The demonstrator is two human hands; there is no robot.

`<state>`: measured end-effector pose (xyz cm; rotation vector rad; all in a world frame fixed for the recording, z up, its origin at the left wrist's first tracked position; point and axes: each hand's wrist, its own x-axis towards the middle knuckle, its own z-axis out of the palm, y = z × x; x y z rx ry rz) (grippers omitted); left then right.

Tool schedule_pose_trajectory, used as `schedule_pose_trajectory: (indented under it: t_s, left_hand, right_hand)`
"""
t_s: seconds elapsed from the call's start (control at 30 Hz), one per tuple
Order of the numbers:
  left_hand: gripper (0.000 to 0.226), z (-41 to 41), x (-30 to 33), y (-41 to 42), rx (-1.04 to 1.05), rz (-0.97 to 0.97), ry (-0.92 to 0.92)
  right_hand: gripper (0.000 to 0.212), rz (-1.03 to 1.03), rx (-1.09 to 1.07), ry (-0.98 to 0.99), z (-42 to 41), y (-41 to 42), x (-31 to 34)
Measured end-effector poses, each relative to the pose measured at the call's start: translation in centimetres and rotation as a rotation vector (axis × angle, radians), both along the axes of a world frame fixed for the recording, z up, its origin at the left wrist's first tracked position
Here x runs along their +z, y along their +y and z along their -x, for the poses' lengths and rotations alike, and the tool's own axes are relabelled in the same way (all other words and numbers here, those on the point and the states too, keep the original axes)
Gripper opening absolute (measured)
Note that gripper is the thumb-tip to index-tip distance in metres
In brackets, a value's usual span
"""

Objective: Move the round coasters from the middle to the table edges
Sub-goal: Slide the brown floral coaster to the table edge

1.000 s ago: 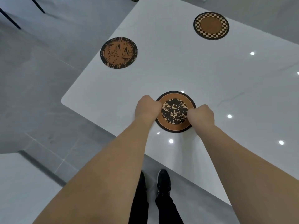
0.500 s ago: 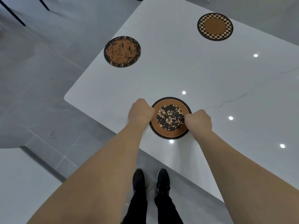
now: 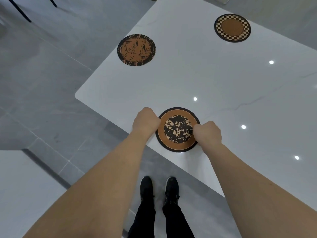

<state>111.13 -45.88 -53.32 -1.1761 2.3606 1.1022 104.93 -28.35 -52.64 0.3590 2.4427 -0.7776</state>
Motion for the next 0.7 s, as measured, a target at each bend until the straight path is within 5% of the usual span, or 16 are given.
schedule_pose_trajectory:
  t_s: [0.7]
  left_hand:
    - [0.017, -2.5, 0.8, 0.0, 0.040, -0.024, 0.010]
  right_hand:
    - [0.020, 0.016, -0.002, -0.042, -2.5, -0.3, 0.3]
